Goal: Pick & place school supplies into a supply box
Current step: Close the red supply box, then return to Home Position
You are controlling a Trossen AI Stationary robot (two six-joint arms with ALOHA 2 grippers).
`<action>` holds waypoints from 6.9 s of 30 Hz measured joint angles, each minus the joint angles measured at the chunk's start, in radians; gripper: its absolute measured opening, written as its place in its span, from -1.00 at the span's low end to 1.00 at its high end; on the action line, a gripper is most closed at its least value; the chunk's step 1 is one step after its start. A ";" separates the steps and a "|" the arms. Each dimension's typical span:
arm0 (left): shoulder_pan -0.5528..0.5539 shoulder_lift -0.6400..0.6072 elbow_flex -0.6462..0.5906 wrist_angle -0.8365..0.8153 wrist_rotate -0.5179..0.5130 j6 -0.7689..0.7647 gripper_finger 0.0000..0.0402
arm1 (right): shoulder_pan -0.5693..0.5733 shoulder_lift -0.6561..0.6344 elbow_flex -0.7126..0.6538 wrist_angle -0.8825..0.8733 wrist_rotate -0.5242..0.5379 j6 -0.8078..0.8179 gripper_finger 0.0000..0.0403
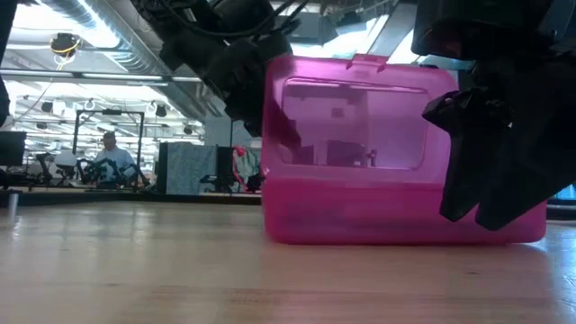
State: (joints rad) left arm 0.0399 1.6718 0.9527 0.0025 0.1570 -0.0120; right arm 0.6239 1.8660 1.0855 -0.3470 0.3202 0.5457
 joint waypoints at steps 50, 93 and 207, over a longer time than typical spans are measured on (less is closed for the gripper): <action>-0.174 -0.019 0.000 0.031 0.125 -0.147 -0.55 | -0.027 0.000 0.001 -0.158 0.173 0.349 -0.15; -0.248 0.127 0.000 0.129 -0.068 -0.371 -0.55 | -0.160 -0.002 0.001 -0.058 0.177 0.105 -0.15; 0.230 -1.539 -0.893 0.153 -0.111 -0.274 -0.57 | -0.705 -1.576 -0.845 0.304 -0.482 -0.430 -0.15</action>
State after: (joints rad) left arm 0.2703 0.1328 0.0597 0.1550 0.0456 -0.2855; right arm -0.0807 0.2895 0.2401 -0.0426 -0.1616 0.1158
